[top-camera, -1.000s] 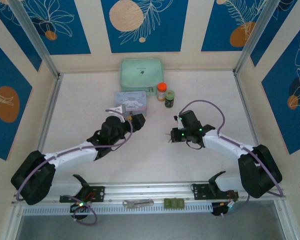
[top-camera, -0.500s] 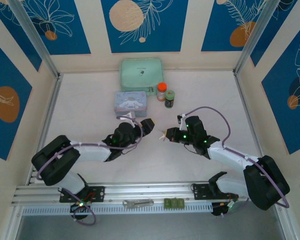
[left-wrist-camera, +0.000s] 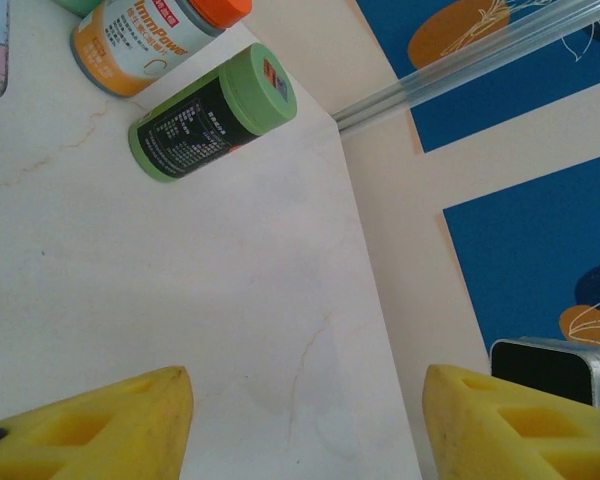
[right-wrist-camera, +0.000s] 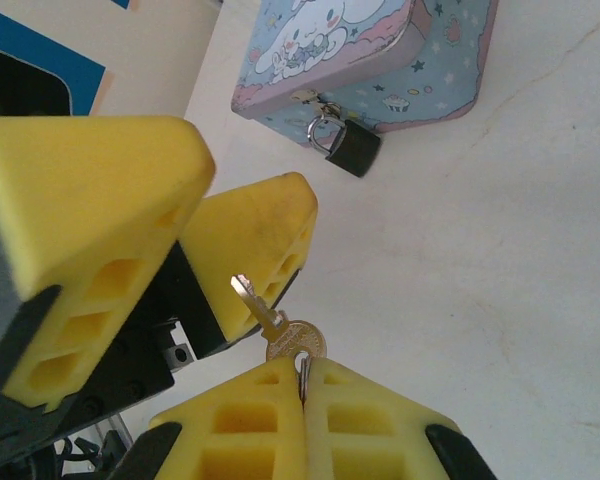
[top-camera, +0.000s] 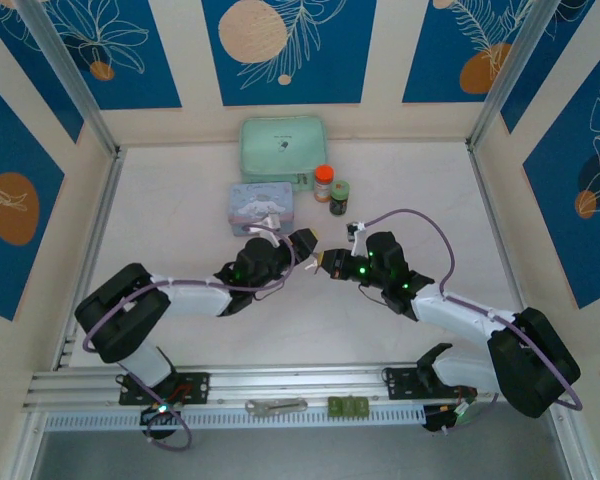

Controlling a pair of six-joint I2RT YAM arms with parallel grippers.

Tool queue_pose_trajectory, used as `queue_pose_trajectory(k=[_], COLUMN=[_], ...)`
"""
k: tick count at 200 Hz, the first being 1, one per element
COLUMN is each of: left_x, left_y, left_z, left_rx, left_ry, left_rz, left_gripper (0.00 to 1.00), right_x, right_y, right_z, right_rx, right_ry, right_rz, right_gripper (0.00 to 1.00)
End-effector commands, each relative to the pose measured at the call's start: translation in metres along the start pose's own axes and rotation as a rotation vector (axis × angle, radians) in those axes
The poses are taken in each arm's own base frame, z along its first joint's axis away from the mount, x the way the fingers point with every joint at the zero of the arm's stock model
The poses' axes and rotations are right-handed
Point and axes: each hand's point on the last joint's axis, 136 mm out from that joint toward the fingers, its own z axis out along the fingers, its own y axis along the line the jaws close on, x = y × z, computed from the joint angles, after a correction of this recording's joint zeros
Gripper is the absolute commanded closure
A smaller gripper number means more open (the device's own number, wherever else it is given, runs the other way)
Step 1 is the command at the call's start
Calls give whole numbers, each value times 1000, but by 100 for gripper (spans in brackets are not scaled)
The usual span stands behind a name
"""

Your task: Unlock the padlock with the key

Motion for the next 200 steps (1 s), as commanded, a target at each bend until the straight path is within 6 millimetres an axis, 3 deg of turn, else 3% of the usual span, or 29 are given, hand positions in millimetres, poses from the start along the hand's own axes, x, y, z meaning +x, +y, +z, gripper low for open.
queue_pose_trajectory(k=[1,78,107,113,134,144,161,175,200], left_x=[3,6,1,-1,-7,-8,-5,-2,4], left_y=[-10,-12,-8,-8,-16,-23,-36,-39,-47], left_z=[6,8,3,2,-2,-5,-10,-15,-26], left_rx=[25,27,4,0,19,47,108,138,222], left_ry=[7,22,0,-5,-15,-9,14,38,62], left_rz=[-17,-2,35,48,142,200,306,344,367], left_gripper=[42,79,100,100,100,100,100,100,100], right_x=[-17,-22,-19,-19,-28,-34,-44,-48,-50], right_y=[16,14,13,12,12,14,21,24,33], right_z=[2,8,5,3,-13,-22,-35,-42,-47], right_rx=[-40,-36,-35,-32,-44,-73,-147,-193,-286], right_ry=[-49,-55,-32,-29,-49,-60,-58,-37,15], right_rz=[-24,-34,-46,-53,-84,-93,-110,-110,-113], right_gripper=[100,100,100,93,54,48,49,63,71])
